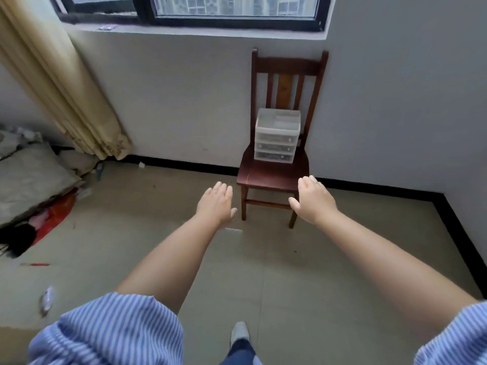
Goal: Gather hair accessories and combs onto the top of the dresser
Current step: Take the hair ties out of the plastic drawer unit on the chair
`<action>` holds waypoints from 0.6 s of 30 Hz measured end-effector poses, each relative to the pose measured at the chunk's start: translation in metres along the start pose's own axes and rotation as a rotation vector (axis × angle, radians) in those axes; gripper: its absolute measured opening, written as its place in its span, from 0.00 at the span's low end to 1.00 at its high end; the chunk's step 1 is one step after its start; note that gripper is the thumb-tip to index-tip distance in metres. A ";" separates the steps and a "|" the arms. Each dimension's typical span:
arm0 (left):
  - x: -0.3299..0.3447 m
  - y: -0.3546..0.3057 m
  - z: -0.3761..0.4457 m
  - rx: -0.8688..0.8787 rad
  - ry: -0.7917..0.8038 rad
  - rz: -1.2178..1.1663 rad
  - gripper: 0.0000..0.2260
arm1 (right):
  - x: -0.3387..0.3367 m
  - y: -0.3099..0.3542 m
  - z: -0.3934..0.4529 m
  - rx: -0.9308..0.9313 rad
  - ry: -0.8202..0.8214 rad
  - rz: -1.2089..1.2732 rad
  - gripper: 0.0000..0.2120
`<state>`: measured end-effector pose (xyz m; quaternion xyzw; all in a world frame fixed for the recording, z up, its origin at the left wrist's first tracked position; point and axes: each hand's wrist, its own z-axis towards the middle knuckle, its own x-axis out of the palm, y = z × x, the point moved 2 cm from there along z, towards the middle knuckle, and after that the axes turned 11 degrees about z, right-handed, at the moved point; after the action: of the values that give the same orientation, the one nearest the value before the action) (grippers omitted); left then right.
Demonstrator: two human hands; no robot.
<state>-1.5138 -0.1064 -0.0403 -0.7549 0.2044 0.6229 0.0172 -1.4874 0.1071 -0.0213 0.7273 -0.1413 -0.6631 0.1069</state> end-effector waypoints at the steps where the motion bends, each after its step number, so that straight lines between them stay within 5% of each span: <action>1: -0.004 0.005 0.029 0.020 0.001 0.003 0.28 | -0.002 -0.002 0.026 0.011 0.001 0.010 0.18; 10: -0.031 0.033 0.290 0.113 -0.076 -0.011 0.24 | 0.010 -0.052 0.258 0.111 -0.030 0.099 0.16; 18: -0.017 0.028 0.492 0.206 0.063 0.022 0.23 | 0.064 -0.116 0.442 0.224 0.137 0.157 0.16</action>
<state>-1.9846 0.0109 -0.1279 -0.7662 0.2759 0.5746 0.0815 -1.9140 0.2081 -0.1639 0.7648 -0.2634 -0.5816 0.0859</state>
